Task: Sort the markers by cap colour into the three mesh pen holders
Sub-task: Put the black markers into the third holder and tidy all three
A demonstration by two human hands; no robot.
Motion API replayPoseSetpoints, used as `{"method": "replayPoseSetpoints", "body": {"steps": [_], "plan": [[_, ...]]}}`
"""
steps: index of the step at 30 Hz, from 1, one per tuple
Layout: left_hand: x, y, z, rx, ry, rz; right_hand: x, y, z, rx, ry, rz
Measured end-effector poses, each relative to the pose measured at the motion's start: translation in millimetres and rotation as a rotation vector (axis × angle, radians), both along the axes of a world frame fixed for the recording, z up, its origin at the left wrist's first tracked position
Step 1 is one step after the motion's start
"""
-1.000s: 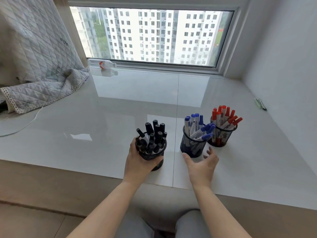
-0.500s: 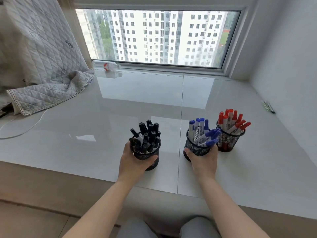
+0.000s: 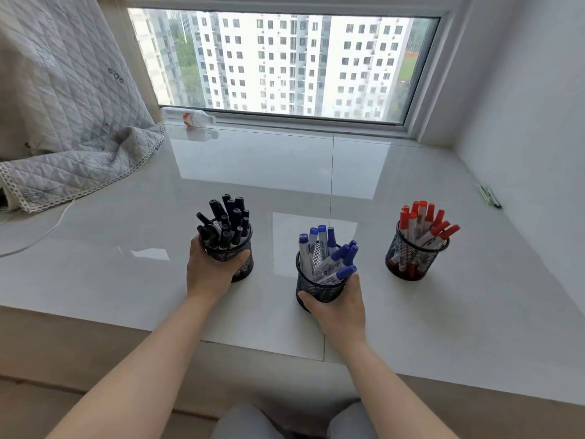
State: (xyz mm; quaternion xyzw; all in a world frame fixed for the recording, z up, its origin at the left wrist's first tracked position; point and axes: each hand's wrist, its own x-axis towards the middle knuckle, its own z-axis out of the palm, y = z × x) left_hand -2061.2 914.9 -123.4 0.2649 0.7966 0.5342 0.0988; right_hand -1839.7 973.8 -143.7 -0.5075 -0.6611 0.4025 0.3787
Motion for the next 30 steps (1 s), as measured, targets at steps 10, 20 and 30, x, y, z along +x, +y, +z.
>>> {"method": "replayPoseSetpoints", "body": {"steps": [10, 20, 30], "plan": [[-20, 5, -3, 0.023, -0.026, 0.061, -5, -7, -2, 0.013, -0.033, 0.032], [3, -11, -4, -0.048, -0.099, 0.049, -4, -13, -1, 0.003, -0.054, 0.021], [86, -28, 19, 0.049, -0.079, -0.155, 18, -14, 9, -0.125, 0.068, 0.24]]}}
